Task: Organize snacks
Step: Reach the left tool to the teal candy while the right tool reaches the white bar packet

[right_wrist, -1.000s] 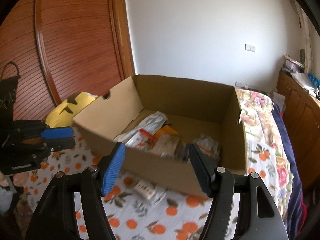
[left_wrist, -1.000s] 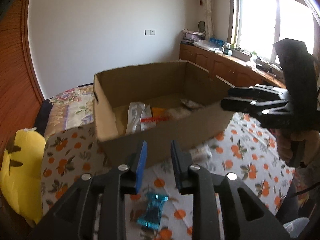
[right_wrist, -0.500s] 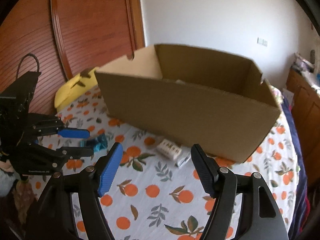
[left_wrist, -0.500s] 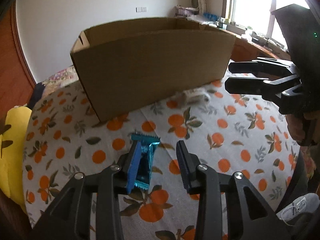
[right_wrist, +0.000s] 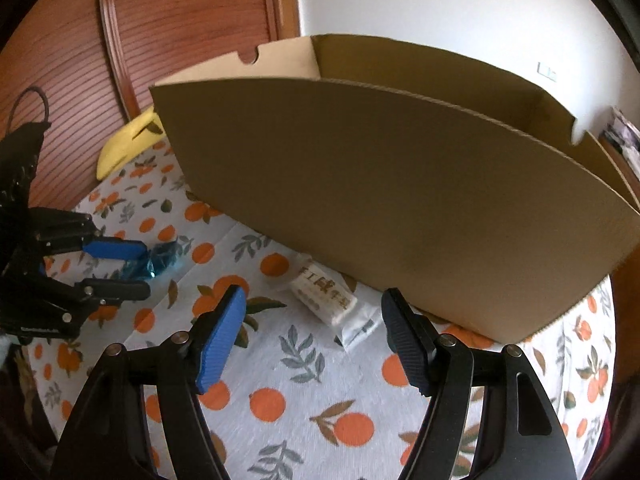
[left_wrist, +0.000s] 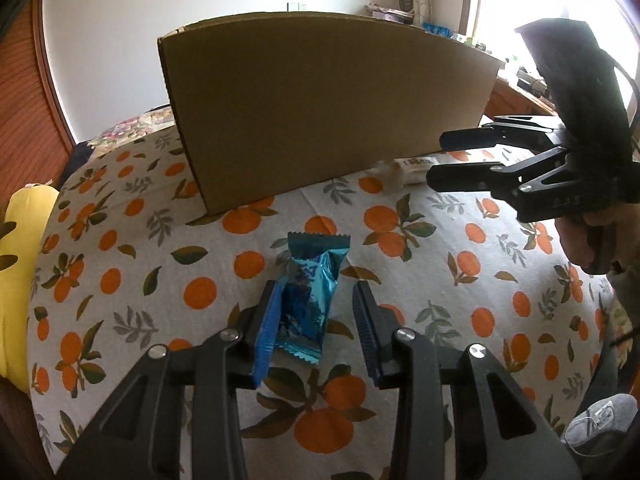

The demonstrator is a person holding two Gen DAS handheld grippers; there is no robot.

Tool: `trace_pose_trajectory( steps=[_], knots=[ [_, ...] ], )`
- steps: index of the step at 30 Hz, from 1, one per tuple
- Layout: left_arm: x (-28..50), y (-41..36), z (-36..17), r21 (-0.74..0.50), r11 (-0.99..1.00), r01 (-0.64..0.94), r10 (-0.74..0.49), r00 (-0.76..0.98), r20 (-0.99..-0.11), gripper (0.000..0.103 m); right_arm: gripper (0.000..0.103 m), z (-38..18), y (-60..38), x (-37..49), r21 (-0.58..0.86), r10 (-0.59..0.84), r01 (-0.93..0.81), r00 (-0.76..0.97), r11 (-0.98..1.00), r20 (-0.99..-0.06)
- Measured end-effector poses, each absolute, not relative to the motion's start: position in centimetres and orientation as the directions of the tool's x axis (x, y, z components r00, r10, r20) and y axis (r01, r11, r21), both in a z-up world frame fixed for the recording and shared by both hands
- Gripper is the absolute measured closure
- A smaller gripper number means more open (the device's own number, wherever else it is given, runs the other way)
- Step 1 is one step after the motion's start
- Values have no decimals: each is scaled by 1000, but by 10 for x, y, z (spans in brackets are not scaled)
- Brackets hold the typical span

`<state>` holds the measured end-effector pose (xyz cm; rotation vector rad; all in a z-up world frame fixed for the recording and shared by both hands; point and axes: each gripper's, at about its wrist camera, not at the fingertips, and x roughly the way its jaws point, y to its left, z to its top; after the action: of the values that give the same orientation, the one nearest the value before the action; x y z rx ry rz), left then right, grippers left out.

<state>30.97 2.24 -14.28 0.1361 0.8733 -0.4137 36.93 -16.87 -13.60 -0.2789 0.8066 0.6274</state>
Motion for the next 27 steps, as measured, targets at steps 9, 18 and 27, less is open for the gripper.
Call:
trace_pose_trajectory(
  steps=[9,18,27],
  knots=[
    [313,22,-144,-43,913,406,-288,566,-773,63,32,-149,-161,382,-11,403,-634,506,773,-762],
    [312,19,-147,-20,918,395,-263,571,-778,46,41,-157,-157,384,-28,382,-639,494,769,-781],
    [310,15,-147,-3,921,390,-246,575,-780,43,53,-157,-158,385,-42,373,-635,504,771,-779]
  ],
)
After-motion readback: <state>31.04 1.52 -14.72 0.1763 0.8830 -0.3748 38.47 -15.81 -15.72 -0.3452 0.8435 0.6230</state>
